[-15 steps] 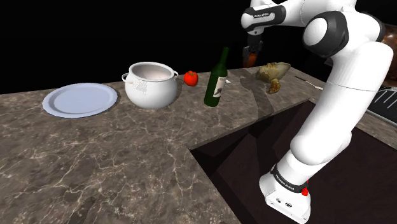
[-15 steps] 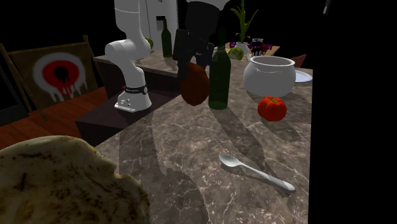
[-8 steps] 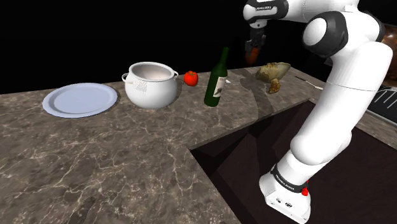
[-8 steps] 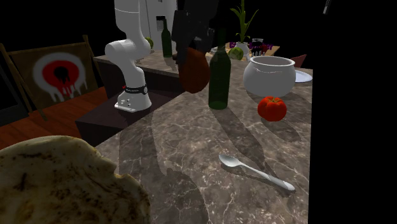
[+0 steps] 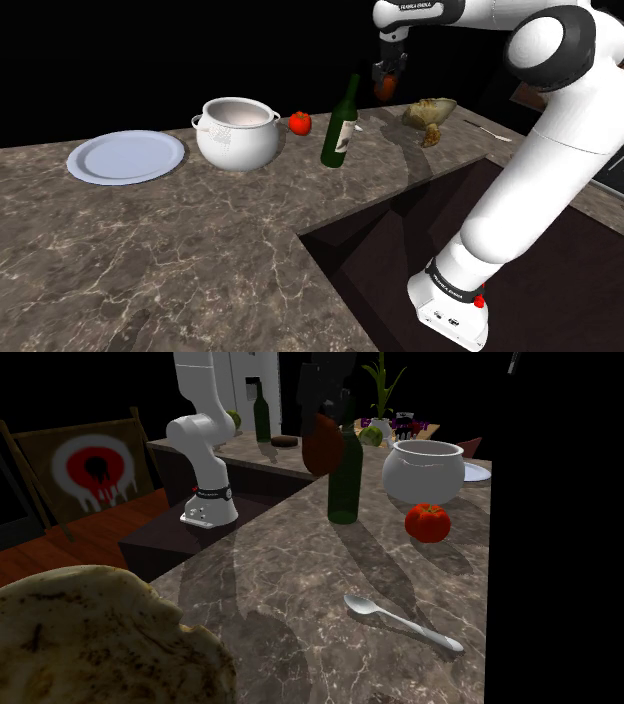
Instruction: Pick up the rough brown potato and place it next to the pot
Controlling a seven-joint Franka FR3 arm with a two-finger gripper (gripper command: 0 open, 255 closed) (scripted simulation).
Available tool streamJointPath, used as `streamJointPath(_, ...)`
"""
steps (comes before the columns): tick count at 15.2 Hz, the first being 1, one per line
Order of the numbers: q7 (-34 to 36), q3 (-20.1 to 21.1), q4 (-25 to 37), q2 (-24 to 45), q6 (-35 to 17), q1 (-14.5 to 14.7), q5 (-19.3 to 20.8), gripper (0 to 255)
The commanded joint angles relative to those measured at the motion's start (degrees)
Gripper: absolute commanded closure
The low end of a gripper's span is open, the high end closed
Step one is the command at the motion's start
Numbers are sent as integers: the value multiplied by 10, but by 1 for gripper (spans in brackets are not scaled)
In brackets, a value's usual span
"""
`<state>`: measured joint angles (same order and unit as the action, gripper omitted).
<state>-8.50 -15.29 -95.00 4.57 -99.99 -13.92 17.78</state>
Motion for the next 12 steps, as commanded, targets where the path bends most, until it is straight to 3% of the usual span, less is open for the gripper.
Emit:
streamJointPath(1,28,12,-27,-23,4,15,7,255)
streamJointPath(12,175,90,-94,-89,51,89,9,255)
